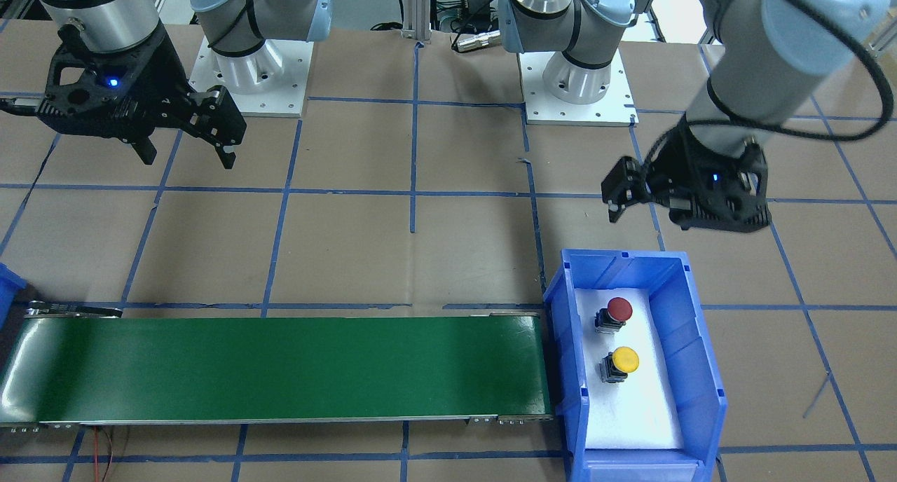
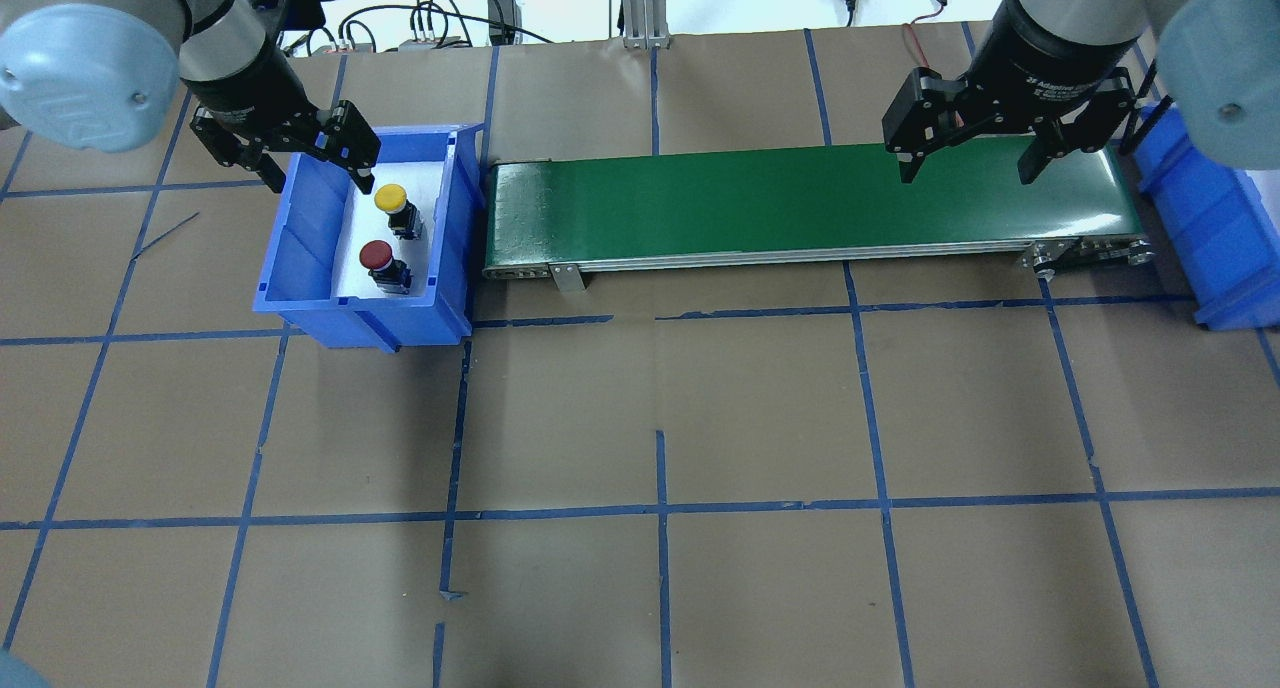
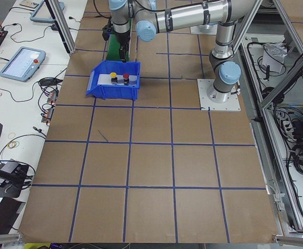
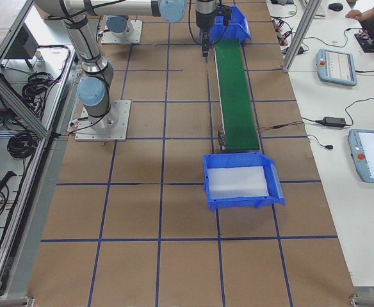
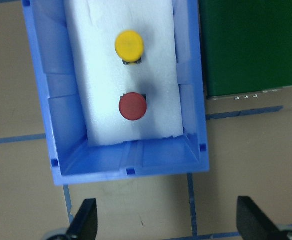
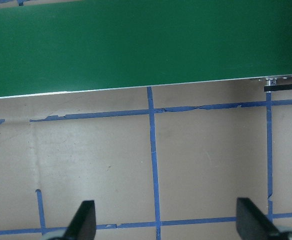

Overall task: Transport two buttons from left to right
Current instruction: 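Lower the left gripper into the blue bin onto the red button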

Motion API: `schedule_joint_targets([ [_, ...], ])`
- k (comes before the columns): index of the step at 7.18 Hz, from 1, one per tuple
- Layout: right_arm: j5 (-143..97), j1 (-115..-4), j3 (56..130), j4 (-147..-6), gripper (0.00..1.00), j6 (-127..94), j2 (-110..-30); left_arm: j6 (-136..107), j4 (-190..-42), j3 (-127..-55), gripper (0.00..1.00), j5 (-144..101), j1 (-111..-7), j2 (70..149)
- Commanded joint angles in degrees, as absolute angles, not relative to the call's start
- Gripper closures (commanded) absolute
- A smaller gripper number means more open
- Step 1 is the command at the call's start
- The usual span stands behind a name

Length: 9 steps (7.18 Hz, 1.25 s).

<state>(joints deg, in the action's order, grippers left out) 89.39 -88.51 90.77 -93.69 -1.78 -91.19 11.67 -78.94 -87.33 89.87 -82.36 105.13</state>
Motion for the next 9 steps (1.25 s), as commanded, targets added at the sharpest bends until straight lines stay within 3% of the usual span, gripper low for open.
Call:
schedule_joint_targets([
  [1,89.3,-88.7,90.9,-93.8,0.0,-1.9,-91.1,6.7,-74.0,-87.6,0.04,90.2,-82.1,110.5],
  [4,89.3,-88.7,91.1,-93.8,0.0,-2.0,-91.1,5.5,-66.8,-95.6,0.07,89.6,-82.0,111.7],
  [7,89.3,-88.8,91.1,-93.8,0.0,-1.4,-91.1,5.9,-65.2,-98.3,0.08,89.4,-82.0,111.7],
  [8,89.3,-88.8,91.0,-93.8,0.0,-1.7,-91.1,5.8,-65.2,-98.4,0.15,89.4,-82.0,111.9],
  [9,89.3,-88.8,91.0,-93.8,0.0,-1.8,-91.1,6.0,-65.2,-98.4,0.31,89.5,-82.0,111.9],
])
